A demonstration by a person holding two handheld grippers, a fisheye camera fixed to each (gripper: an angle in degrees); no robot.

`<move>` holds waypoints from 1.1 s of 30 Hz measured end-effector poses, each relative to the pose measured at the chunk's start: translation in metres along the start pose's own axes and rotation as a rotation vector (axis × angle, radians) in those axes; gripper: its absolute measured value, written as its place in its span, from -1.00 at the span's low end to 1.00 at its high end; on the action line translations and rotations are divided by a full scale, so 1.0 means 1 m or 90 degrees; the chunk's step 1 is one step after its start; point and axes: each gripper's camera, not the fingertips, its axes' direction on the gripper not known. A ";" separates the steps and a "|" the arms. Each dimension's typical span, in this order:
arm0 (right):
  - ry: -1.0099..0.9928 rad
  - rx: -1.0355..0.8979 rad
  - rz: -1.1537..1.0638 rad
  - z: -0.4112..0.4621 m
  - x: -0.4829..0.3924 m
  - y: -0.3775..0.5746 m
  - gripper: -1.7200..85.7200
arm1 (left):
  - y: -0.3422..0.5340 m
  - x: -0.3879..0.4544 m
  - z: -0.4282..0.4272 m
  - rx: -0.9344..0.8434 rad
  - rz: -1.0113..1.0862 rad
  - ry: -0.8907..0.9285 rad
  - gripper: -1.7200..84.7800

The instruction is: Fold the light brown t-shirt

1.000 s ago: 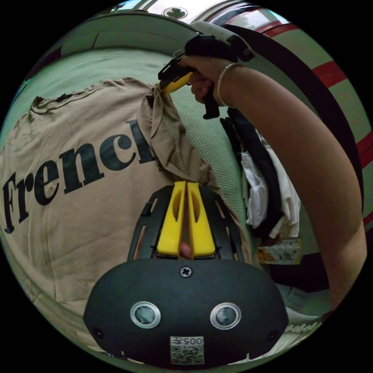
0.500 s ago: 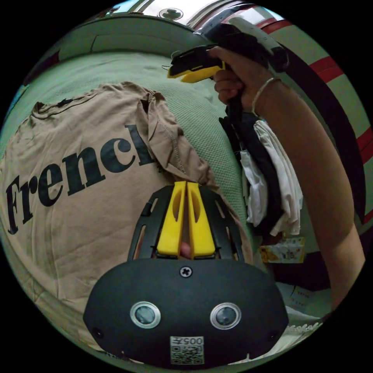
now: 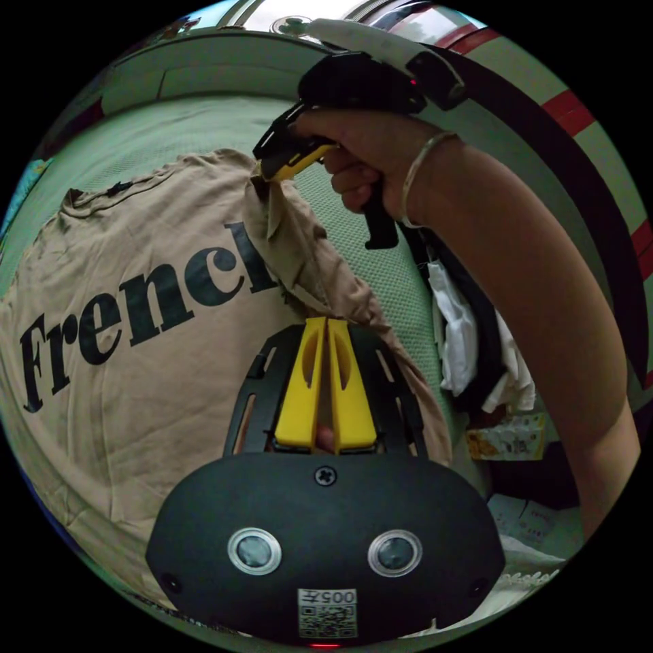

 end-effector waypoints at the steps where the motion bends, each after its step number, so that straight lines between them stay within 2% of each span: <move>1: -0.008 0.023 0.016 -0.009 -0.001 -0.002 -1.00 | 0.001 0.000 -0.003 0.002 -0.001 -0.001 -0.97; 5: -0.018 0.041 0.028 -0.015 -0.015 -0.014 -1.00 | 0.006 -0.003 -0.021 0.010 -0.008 -0.021 -0.97; 9: 0.022 -0.045 -0.028 0.025 -0.050 -0.028 -0.99 | 0.012 -0.011 -0.035 -0.010 -0.026 -0.010 -0.97; 13: 0.036 -0.024 -0.013 0.011 -0.065 -0.032 -0.95 | 0.017 -0.019 -0.060 -0.019 -0.037 0.006 -0.97; 16: 0.045 0.028 -0.050 -0.024 -0.075 -0.025 -0.91 | 0.026 -0.031 -0.094 0.021 -0.049 0.018 -0.97; 22: -0.018 0.085 -0.098 -0.082 -0.104 -0.012 -0.83 | 0.055 -0.083 -0.171 0.120 -0.159 -0.153 -0.97; 27: -0.123 0.127 -0.232 -0.121 -0.183 -0.004 -0.81 | 0.112 -0.130 -0.270 0.196 -0.278 -0.396 -0.95; 29: -0.149 0.142 -0.300 -0.134 -0.224 -0.001 -0.81 | 0.137 -0.155 -0.296 0.215 -0.371 -0.428 -0.94; 30: -0.165 0.146 -0.341 -0.140 -0.254 -0.001 -0.80 | 0.154 -0.171 -0.309 0.243 -0.446 -0.413 -0.92; 33: -0.197 0.128 -0.434 -0.141 -0.330 -0.006 -0.77 | 0.186 -0.194 -0.334 0.335 -0.525 -0.367 -0.84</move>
